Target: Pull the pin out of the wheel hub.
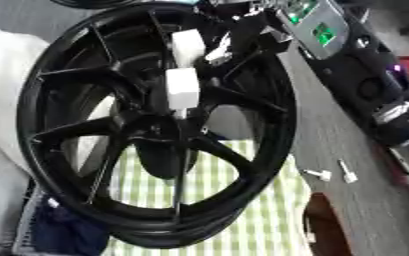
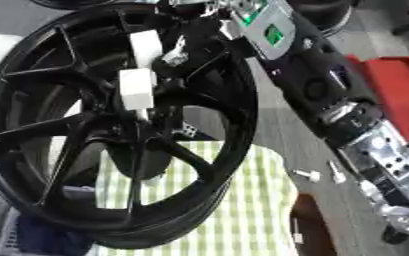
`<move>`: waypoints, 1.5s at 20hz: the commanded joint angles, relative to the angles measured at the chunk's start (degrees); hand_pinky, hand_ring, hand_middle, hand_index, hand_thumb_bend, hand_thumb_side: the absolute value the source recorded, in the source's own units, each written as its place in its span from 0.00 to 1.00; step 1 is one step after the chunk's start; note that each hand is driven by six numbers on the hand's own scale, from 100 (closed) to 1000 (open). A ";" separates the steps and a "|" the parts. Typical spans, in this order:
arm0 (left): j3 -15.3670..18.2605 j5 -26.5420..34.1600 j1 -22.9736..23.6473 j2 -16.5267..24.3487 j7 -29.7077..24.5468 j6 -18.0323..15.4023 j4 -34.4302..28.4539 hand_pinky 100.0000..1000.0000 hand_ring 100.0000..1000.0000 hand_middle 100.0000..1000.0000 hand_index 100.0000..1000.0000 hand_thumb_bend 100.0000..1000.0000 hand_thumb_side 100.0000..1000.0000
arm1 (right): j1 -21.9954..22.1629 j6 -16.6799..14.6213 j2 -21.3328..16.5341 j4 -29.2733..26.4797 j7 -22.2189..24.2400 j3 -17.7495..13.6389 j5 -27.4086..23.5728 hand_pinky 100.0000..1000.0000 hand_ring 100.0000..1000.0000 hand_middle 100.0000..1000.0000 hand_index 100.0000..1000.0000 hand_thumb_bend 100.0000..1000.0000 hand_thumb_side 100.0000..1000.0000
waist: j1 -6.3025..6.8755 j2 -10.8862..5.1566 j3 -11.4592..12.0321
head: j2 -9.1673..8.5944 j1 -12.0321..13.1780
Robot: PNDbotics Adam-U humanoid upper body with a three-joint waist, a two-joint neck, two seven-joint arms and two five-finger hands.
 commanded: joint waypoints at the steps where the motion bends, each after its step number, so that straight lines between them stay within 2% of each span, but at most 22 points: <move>1: 0.17 -0.32 -0.73 1.15 0.11 0.29 -1.06 0.72 0.66 0.51 0.72 0.75 0.38 | -0.87 0.36 -1.15 -0.44 -0.39 -0.10 -0.59 0.75 0.71 0.70 0.78 0.49 0.32 | 0.13 -1.03 0.16 | 0.33 0.19; 8: 0.21 -0.46 -0.77 1.16 0.27 0.60 -1.09 0.72 0.66 0.51 0.72 0.75 0.38 | -0.67 1.32 -1.12 -0.33 -0.76 -0.07 -2.01 0.73 0.69 0.66 0.74 0.43 0.29 | 0.07 -1.11 0.25 | 0.33 0.23; 13: 0.26 -0.53 -0.76 1.19 0.30 0.79 -1.02 0.72 0.66 0.51 0.72 0.75 0.38 | -0.91 3.54 -1.00 -0.11 -1.84 -0.44 -7.30 0.72 0.66 0.60 0.69 0.32 0.23 | -0.01 -1.20 0.27 | 0.33 0.37; 15: 0.28 -0.56 -0.78 1.20 0.31 0.88 -0.98 0.72 0.66 0.51 0.72 0.75 0.38 | -0.96 4.45 -1.00 -0.18 -2.34 -0.39 -9.45 0.72 0.65 0.56 0.65 0.24 0.20 | -0.05 -1.24 0.32 | 0.33 0.39; 20: 0.36 -0.80 -0.83 1.23 0.37 1.16 -0.83 0.72 0.66 0.51 0.72 0.75 0.38 | -1.11 6.88 -1.02 -0.34 -3.82 -0.21 -15.00 0.71 0.62 0.47 0.55 0.11 0.19 | -0.16 -1.34 0.40 | 0.33 0.46; 22: 0.38 -0.94 -0.83 1.24 0.39 1.28 -0.82 0.72 0.66 0.51 0.72 0.75 0.38 | -1.30 7.82 -1.14 -0.65 -4.47 -0.26 -17.07 0.70 0.60 0.44 0.52 0.09 0.19 | -0.18 -1.40 0.38 | 0.33 0.47; 23: 0.38 -1.00 -0.81 1.24 0.40 1.33 -0.82 0.72 0.66 0.51 0.72 0.75 0.38 | -1.45 8.30 -1.27 -0.96 -4.87 -0.38 -18.16 0.69 0.59 0.43 0.51 0.07 0.23 | -0.19 -1.45 0.35 | 0.33 0.46; 24: 0.40 -1.04 -0.78 1.24 0.41 1.37 -0.83 0.72 0.66 0.51 0.72 0.75 0.38 | -1.66 8.78 -1.47 -1.35 -5.29 -0.51 -19.26 0.69 0.59 0.42 0.50 0.07 0.19 | -0.20 -1.51 0.31 | 0.33 0.46; 30: 0.48 -1.19 -0.58 1.31 0.48 1.53 -0.94 0.72 0.66 0.51 0.72 0.75 0.38 | -2.76 10.73 -3.08 -3.53 -6.70 -1.06 -23.01 0.69 0.58 0.40 0.48 0.06 0.17 | -0.23 -1.82 0.08 | 0.33 0.32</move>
